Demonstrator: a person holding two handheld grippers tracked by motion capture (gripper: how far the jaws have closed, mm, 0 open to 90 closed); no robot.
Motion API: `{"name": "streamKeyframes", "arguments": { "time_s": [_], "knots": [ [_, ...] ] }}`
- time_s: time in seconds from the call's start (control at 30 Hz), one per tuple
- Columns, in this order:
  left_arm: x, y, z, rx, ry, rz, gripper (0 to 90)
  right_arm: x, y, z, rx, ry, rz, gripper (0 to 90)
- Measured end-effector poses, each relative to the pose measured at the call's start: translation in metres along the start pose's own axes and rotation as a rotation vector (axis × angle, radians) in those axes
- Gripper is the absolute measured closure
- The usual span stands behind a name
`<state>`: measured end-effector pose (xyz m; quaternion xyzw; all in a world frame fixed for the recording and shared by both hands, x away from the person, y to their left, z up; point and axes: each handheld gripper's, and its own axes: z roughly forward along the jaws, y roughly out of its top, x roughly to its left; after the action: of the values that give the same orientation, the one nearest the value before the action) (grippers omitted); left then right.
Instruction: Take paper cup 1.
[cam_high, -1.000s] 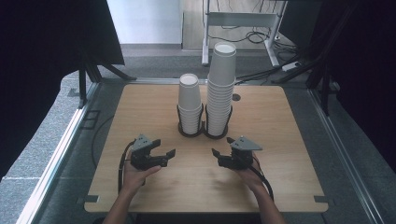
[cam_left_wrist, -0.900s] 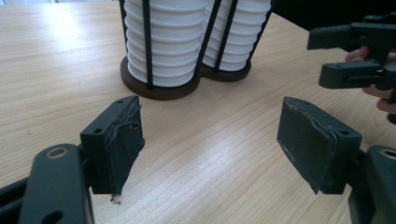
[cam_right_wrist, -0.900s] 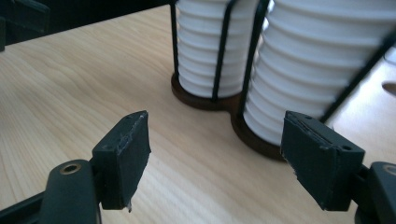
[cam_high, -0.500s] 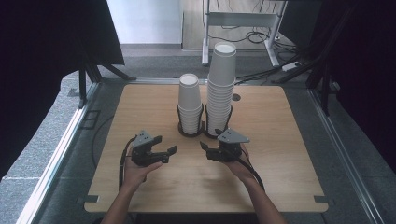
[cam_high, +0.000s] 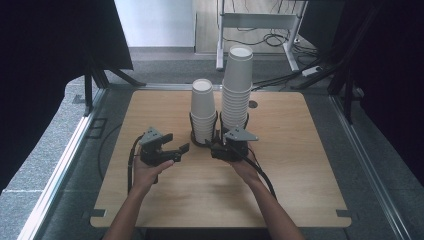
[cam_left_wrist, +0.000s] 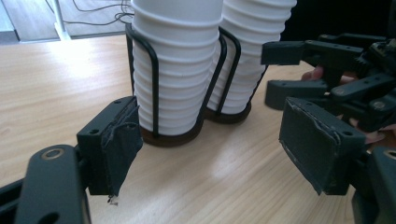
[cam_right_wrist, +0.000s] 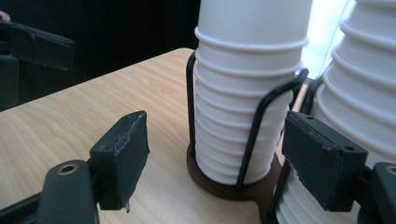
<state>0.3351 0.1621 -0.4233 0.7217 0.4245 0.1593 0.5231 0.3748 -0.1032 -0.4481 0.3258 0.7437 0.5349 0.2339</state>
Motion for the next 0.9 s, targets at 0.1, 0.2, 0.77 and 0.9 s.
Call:
{"name": "streamKeyframes", "arguments": {
  "time_s": [0.1, 0.2, 0.77, 0.9],
  "knots": [
    [0.002, 0.007, 0.003, -0.008, -0.004, -0.008, 20.6, 0.001, 0.007, 0.006, -0.001, 0.011, -0.004, 23.8],
    [0.003, 0.017, 0.008, -0.015, 0.005, -0.007, 20.3, -0.001, 0.015, 0.013, 0.006, 0.007, -0.005, 24.6],
    [0.005, 0.058, 0.026, -0.018, 0.001, 0.01, 18.3, -0.012, 0.027, 0.03, 0.02, 0.044, 0.067, 36.5],
    [0.007, 0.062, 0.031, -0.023, 0.011, 0.014, 18.3, -0.014, 0.027, 0.033, 0.024, 0.048, 0.073, 38.9]
  ]
}}
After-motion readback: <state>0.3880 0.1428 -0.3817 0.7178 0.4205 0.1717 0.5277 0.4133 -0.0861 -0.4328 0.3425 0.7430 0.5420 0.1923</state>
